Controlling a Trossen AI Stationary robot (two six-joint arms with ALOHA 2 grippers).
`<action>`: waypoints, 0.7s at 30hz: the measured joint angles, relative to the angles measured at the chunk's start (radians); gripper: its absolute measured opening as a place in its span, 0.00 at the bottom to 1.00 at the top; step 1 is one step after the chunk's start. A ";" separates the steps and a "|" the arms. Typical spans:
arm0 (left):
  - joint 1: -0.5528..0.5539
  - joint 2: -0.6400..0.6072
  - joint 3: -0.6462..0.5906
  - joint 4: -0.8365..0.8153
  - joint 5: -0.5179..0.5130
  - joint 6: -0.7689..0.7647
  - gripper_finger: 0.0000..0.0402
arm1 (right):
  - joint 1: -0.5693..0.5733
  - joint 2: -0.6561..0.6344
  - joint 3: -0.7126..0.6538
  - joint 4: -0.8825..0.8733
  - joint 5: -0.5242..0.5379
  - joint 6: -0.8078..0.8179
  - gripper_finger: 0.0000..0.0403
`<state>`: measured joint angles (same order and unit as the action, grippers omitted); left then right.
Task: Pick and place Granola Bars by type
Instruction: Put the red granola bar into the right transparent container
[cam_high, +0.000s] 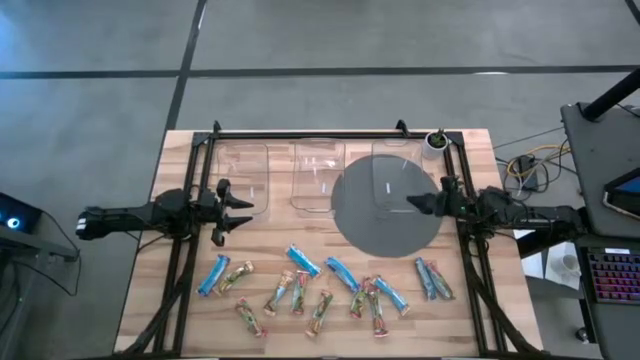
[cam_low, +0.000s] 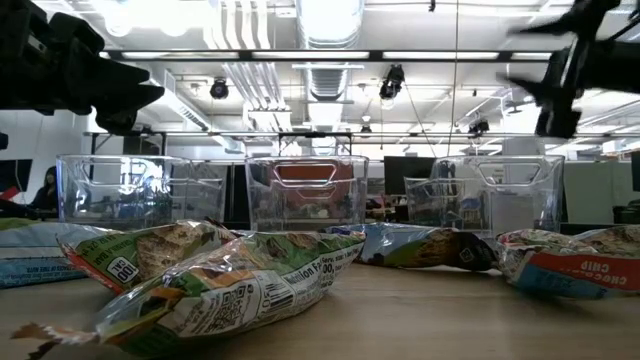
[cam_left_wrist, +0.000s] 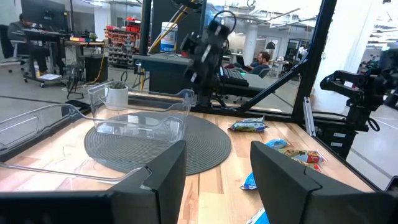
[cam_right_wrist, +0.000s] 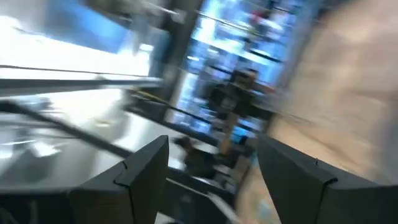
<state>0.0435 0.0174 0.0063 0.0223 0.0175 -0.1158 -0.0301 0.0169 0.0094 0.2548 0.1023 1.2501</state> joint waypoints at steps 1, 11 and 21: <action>0.000 0.000 0.000 0.000 0.000 0.000 0.41 | 0.000 -0.001 0.001 0.036 0.024 0.002 0.58; 0.000 0.000 0.000 0.000 0.000 0.000 0.41 | 0.037 0.093 0.010 0.143 -0.066 0.134 0.58; 0.000 0.000 0.000 0.000 0.000 0.000 0.41 | 0.284 0.480 0.337 -0.494 -0.105 0.309 0.58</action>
<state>0.0436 0.0177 0.0067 0.0223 0.0177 -0.1158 0.2543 0.4968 0.3460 -0.2396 -0.0030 1.5588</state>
